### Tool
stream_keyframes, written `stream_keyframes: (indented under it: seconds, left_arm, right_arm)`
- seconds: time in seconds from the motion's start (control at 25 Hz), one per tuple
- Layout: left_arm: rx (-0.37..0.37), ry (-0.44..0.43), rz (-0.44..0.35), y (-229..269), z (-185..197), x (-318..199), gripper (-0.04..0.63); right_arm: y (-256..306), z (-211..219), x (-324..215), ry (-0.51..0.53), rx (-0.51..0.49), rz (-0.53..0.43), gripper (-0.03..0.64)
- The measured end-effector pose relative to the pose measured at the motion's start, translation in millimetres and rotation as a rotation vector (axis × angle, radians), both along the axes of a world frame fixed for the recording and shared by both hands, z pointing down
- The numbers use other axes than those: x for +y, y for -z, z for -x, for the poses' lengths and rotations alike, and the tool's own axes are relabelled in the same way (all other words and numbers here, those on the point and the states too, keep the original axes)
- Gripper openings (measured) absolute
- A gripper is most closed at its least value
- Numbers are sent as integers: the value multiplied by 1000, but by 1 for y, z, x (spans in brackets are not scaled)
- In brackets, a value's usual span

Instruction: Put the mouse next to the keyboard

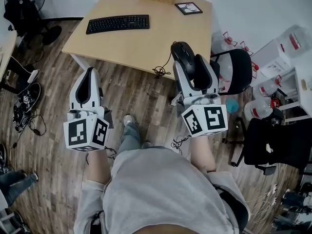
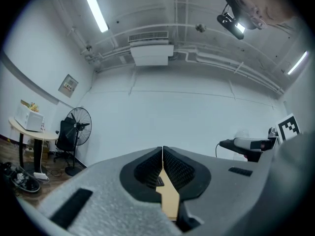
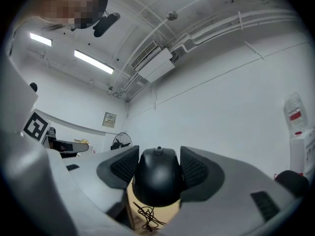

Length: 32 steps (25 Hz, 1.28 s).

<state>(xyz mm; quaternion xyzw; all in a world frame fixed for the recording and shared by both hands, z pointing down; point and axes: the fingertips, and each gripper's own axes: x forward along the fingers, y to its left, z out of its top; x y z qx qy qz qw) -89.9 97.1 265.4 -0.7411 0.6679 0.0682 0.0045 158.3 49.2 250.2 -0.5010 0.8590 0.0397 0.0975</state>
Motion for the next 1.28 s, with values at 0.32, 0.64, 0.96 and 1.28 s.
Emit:
stream_keyframes:
  seconds: [0.32,0.64,0.96,1.28]
  left_arm:
    - [-27,11,-32,6,29,-67,13]
    - [-43,-40,-51,17,57,-147,13]
    - [-51,-99,-57,21,90,-215,12]
    - [-33,-130,-54,13,119,-261,13]
  right_arm:
    - [0,19,-58,-40,-2,-3,261]
    - [4,40,-128,-114,-12,4,261]
    - [7,69,-184,-180,-17,2,261]
    - [4,89,-225,-227,-8,7,261]
